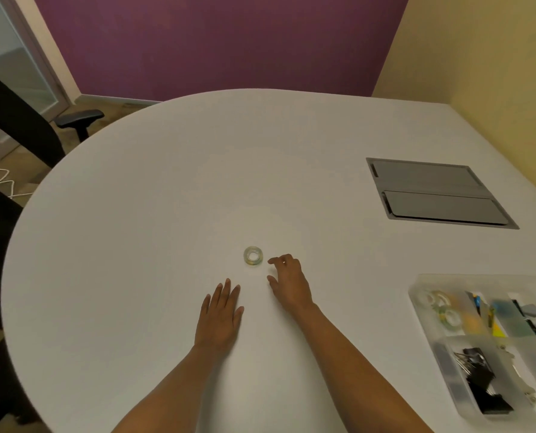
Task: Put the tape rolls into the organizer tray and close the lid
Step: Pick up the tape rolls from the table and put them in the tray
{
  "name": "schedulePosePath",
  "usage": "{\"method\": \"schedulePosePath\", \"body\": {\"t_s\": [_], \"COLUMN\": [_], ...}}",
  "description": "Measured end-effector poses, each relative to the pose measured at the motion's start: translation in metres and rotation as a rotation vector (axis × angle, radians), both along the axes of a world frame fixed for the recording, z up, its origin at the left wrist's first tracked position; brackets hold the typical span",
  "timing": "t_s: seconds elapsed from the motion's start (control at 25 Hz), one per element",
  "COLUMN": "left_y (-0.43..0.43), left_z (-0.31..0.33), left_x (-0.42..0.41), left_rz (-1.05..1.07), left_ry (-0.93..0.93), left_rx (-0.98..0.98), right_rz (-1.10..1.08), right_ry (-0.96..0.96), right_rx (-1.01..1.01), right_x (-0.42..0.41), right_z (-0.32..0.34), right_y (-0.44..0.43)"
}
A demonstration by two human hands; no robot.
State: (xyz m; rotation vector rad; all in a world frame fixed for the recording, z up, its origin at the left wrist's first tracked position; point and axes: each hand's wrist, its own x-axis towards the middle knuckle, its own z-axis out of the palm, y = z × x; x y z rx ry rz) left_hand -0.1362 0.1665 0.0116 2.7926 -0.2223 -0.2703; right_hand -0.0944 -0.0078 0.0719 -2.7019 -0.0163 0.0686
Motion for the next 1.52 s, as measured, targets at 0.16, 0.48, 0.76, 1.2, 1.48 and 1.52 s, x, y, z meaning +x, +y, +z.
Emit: {"method": "schedulePosePath", "body": {"t_s": [0.16,0.48,0.76,1.2,1.48,1.52], "left_y": [0.025,0.038,0.038,0.01,-0.046,-0.059], "left_z": [-0.003,-0.011,-0.011,0.009,0.021,0.023], "left_x": [0.02,0.028,0.028,0.01,-0.026,-0.031], "left_rz": [0.0,-0.034,-0.038,-0.004,-0.081,-0.087], "left_ry": [-0.013,-0.076,-0.079,0.037,0.074,0.08], "left_rx": [-0.017,-0.006,-0.019,0.011,0.024,0.026], "right_rz": [0.018,0.0,-0.035,-0.264,-0.359,-0.388], "right_ry": [0.039,0.076,0.07,-0.171,-0.219,-0.22], "right_rx": [-0.078,-0.183,-0.208,0.282,0.211,0.213], "right_x": [0.024,0.039,0.043,-0.001,-0.05,-0.058], "right_z": [-0.002,-0.016,-0.016,0.017,0.032,0.033], "right_y": [0.028,0.049,0.047,-0.008,-0.108,-0.125]}}
